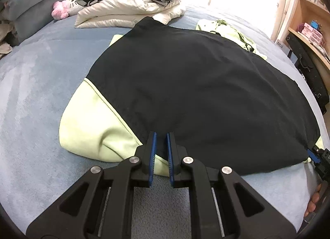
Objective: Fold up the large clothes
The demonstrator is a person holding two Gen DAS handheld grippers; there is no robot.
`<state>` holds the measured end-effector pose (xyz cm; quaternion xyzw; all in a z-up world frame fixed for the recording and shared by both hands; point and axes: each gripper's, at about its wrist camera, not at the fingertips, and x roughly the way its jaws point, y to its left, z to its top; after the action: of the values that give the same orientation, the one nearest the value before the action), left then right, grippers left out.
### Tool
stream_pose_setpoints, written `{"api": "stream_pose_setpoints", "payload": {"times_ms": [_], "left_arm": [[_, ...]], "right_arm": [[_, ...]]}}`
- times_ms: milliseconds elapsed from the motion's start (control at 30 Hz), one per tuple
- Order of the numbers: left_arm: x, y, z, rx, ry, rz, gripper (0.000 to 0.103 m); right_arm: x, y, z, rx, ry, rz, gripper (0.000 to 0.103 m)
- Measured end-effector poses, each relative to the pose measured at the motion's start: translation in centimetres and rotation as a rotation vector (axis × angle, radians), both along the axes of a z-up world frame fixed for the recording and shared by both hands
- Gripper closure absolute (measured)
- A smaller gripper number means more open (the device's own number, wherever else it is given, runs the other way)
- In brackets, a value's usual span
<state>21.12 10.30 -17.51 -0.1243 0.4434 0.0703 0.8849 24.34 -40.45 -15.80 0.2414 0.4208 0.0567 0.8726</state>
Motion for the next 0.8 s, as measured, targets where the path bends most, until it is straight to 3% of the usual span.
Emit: {"api": "stream_pose_setpoints", "payload": {"times_ms": [167,400,467,567,667,800], "left_arm": [[-0.2,0.2,-0.1,-0.021,-0.015,0.002,0.095],[-0.3,0.6,0.1,-0.063,-0.022,0.001,0.094],[-0.2,0.5,0.3,-0.074,-0.024,-0.016,0.086],[0.2,-0.2,1.1,-0.074,-0.015,-0.065,0.071],[1.3,-0.9,2.2,-0.076,-0.008,-0.137,0.07],[4.5,-1.2,4.6,-0.047,-0.034,-0.197,0.07]], "right_arm": [[1.6,-2.0,-1.3,0.036,-0.006,0.001,0.065],[3.1,-1.1,-1.5,0.019,-0.009,0.039,0.048],[3.5,-0.3,-1.4,-0.007,-0.007,0.071,0.036],[3.9,0.9,-0.8,-0.092,0.025,0.093,0.035],[4.6,2.2,-0.3,-0.183,0.065,0.124,0.034],[5.8,3.4,1.3,-0.16,0.07,0.187,0.034]]}}
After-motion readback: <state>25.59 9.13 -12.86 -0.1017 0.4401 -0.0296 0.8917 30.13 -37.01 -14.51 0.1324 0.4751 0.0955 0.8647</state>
